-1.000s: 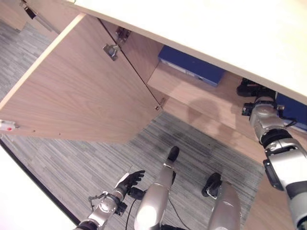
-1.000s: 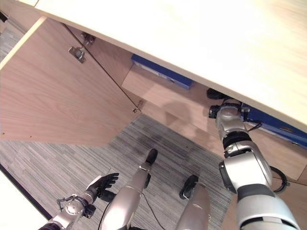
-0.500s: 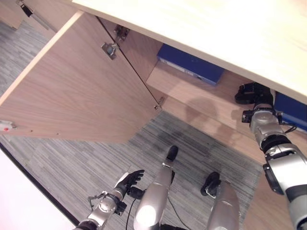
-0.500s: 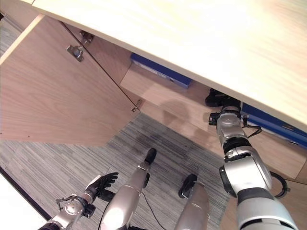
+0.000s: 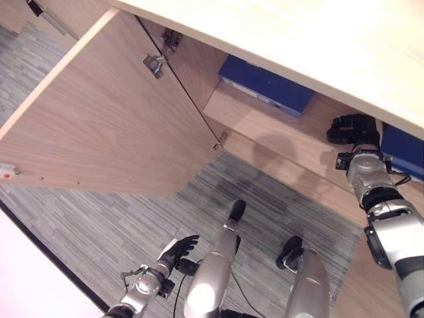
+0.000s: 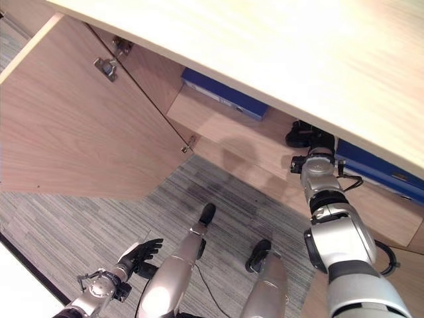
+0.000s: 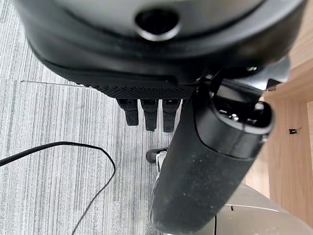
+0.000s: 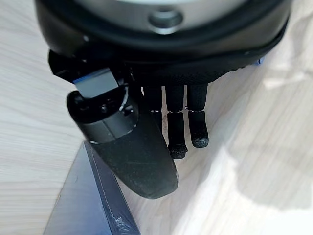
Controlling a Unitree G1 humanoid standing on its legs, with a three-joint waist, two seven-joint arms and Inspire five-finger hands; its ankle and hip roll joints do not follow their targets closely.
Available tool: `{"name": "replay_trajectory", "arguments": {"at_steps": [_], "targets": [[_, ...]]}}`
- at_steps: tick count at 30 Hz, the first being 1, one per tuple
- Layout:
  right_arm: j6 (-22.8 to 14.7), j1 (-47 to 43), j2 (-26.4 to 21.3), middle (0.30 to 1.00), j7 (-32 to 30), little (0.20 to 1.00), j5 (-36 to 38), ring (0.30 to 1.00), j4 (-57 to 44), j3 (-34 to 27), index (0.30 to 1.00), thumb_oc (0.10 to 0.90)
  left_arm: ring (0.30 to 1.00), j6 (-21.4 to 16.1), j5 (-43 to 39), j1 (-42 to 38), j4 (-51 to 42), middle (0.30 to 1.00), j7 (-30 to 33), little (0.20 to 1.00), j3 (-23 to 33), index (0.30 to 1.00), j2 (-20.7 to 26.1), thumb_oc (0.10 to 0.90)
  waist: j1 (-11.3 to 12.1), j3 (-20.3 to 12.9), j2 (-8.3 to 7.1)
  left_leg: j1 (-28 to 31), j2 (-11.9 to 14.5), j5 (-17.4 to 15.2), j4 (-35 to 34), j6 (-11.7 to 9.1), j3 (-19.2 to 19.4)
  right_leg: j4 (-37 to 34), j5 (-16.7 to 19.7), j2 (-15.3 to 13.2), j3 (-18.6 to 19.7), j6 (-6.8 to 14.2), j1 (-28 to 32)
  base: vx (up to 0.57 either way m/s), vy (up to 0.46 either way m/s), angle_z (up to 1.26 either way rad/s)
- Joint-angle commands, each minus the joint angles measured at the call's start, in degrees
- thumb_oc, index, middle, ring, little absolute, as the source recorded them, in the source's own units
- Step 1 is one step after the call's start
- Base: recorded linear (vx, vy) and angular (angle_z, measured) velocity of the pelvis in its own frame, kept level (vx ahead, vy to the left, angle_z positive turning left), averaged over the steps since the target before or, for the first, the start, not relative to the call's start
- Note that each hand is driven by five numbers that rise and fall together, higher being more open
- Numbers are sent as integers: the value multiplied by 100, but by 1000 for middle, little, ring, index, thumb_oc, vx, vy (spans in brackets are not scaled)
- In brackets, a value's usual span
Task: Put the empty folder in the office cabinet
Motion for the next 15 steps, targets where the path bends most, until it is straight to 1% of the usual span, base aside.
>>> {"name": "replay_trajectory", "arguments": {"at_steps": [1,2,3,4,5,6,7,8,9,10,11,12,13,14,15], "targets": [[-552,87,-1119,300,-123,300,500,300,-568,-378,300,400,900,-219,-2,430,-48,900,-132,900,59,900,135,800,-236,-151,110,438,641,-788,101,-386,140,-529,437,-94,381,716,291,-10,5,-4],[-552,89,-1119,300,-123,300,500,300,-569,-379,300,400,900,-219,-2,430,-48,900,-132,900,58,900,135,800,-236,-151,110,439,641,-788,100,-386,140,-530,437,-94,381,716,293,-3,14,-6],[-762,370,-1008,300,49,300,783,300,-1222,-394,300,400,900,-212,4,456,-48,900,-192,900,120,900,68,800,-270,-193,100,520,634,-704,-83,-404,176,-692,514,-81,352,737,354,1,21,-5],[-868,565,-970,300,135,300,898,300,-1625,-439,300,400,900,-216,8,479,-49,900,-210,900,153,900,44,800,-290,-216,98,556,642,-663,-171,-412,186,-763,550,-79,331,749,392,2,21,-4],[-862,592,-968,300,128,300,894,300,-1646,-454,300,400,900,-217,8,485,-50,900,-210,900,147,900,49,800,-286,-222,97,562,643,-658,-179,-412,183,-770,553,-78,327,749,400,2,22,-3],[-975,813,-930,300,220,300,1027,300,-2064,-527,300,400,900,-217,28,516,-47,900,-234,900,179,900,23,800,-305,-255,90,596,648,-623,-267,-417,191,-849,592,-80,307,759,430,15,38,-5],[-1132,1166,-874,300,382,300,1169,300,-2642,-629,300,400,900,-215,83,586,-57,900,-288,900,228,900,-17,800,-348,-312,80,657,662,-576,-402,-415,193,-979,639,-67,286,769,487,24,90,-9],[-1387,1890,-713,300,726,300,1445,300,-3679,-921,300,400,900,-232,227,679,50,900,-382,900,363,900,-122,800,-415,-433,80,820,723,-492,-684,-415,207,-1202,729,-83,214,809,603,27,91,-9],[-1409,2098,-680,300,904,300,1489,300,-4023,-930,300,400,900,-228,290,705,112,900,-411,900,432,900,-156,800,-454,-464,68,877,735,-464,-777,-408,239,-1271,773,-82,209,826,644,15,65,-10],[-1404,2119,-678,300,900,300,1485,300,-4040,-940,300,400,900,-230,292,710,113,900,-410,900,427,900,-154,800,-450,-468,69,886,736,-459,-787,-407,238,-1279,776,-81,206,827,653,25,44,-5],[-1448,2623,-616,300,1222,300,1564,300,-4770,-1031,300,400,900,-214,439,804,265,900,-445,900,582,900,-233,800,-532,-544,45,1010,766,-410,-969,-395,274,-1455,838,-76,195,854,765,34,55,-5],[-1457,2893,-550,300,1377,300,1606,300,-5074,-1057,300,400,900,-207,517,837,359,900,-470,900,653,900,-291,800,-573,-589,34,1088,777,-377,-1069,-388,302,-1520,876,-74,178,871,816,35,54,-4],[-1452,2913,-549,300,1374,300,1603,300,-5090,-1067,300,400,900,-210,519,842,362,900,-469,900,648,900,-290,800,-570,-593,35,1096,778,-372,-1077,-388,301,-1527,879,-73,175,872,825,61,52,-9],[-1424,3357,-443,300,1672,300,1703,300,-5565,-1150,300,400,900,-186,664,908,522,900,-541,900,793,900,-378,800,-639,-695,23,1221,811,-328,-1277,-374,348,-1683,923,-55,187,894,901,36,37,-13],[-1419,3371,-444,300,1672,300,1701,300,-5577,-1162,300,400,900,-188,666,907,522,900,-540,900,786,900,-377,800,-630,-709,36,1204,819,-294,-1291,-368,342,-1731,977,-41,178,894,901,47,46,-14]]}}
